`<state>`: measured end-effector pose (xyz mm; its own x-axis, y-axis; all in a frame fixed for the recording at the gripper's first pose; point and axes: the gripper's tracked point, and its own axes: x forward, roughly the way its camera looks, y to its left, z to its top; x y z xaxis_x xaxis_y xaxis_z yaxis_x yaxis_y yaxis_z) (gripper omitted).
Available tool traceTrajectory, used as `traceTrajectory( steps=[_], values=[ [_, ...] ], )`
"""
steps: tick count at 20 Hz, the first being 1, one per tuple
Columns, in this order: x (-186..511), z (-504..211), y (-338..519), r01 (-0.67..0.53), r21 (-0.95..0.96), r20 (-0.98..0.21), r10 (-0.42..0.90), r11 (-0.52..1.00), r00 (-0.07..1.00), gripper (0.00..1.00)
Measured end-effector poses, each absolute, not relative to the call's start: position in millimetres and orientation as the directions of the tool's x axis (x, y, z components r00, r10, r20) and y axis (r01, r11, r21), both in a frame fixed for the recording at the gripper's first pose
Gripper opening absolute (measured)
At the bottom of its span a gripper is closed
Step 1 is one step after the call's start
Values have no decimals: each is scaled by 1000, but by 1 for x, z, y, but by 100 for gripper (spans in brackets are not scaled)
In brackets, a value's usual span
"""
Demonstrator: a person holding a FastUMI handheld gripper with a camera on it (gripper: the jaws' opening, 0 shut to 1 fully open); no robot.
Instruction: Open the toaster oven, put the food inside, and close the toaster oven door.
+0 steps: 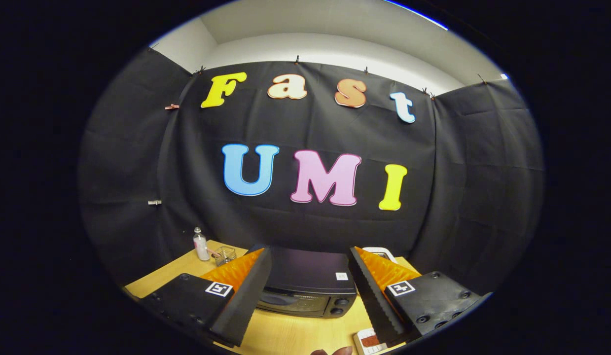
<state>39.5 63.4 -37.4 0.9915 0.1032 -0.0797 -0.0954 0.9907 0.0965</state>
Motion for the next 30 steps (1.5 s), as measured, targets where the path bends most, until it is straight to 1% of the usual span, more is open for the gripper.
traceTrajectory(
  steps=[4, 8, 11, 15, 17, 18, 19, 21, 25, 30],
  values=[
    [71, -93, 103, -117, 137, -175, 140, 984, 975, 97],
    [102, -155, 131, -125, 130, -265, 156, 983, 951, 97],
    [125, -199, 141, -110, 135, -330, 149, 985, 932, 98],
    [138, -234, 147, -68, 145, -405, 122, 987, 906, 98],
    [138, -235, 151, -55, 146, -392, 109, 988, 914, 97],
    [133, -236, 154, -50, 151, -409, 108, 987, 906, 98],
    [134, -236, 156, -37, 180, -395, 107, 983, 913, 100],
    [134, -243, 156, -33, 168, -410, 100, 985, 907, 100],
    [92, -252, 156, -22, 166, -414, 90, 986, 906, 100],
    [36, -287, 161, -19, 143, -468, 84, 990, 879, 100]
  ],
)
